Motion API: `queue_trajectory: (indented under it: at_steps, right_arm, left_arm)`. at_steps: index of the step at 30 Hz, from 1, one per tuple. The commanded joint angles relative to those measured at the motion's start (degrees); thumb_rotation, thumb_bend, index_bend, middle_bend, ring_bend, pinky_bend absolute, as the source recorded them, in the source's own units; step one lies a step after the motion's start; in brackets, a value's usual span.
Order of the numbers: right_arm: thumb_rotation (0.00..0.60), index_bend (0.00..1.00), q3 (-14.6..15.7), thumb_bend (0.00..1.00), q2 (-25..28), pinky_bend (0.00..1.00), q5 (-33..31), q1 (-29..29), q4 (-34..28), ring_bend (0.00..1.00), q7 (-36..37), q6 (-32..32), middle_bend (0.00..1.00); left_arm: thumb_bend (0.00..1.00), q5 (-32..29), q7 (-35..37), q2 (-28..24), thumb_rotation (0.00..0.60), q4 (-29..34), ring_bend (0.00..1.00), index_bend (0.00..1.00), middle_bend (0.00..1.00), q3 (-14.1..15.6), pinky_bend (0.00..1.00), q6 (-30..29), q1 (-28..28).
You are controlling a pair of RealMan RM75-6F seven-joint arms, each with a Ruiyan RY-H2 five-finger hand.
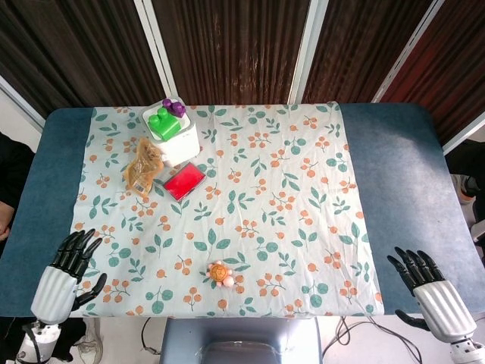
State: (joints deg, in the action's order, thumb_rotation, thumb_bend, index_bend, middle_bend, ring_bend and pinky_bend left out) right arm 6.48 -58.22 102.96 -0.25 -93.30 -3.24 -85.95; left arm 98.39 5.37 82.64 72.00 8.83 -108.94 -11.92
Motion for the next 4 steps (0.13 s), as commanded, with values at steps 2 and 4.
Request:
queue_trajectory:
  at_steps: [2, 4]
  right_arm:
    - [0.6, 0.0, 0.0, 0.21, -0.5, 0.0, 0.0, 0.3, 0.0, 0.0, -0.6, 0.4, 0.0]
    - [0.6, 0.0, -0.1, 0.21, -0.7, 0.0, -0.3, 0.5, -0.1, 0.0, -0.7, 0.8, 0.0]
  left_arm:
    - [0.37, -4.5, 0.4, -5.4, 0.6, 4.1, 0.0, 0.0, 0.0, -0.9, 0.1, 11.1, 3.2]
    - [0.37, -4.5, -1.5, -5.8, 0.6, 4.5, 0.0, 0.0, 0.0, -1.1, 0.1, 11.6, 3.6]
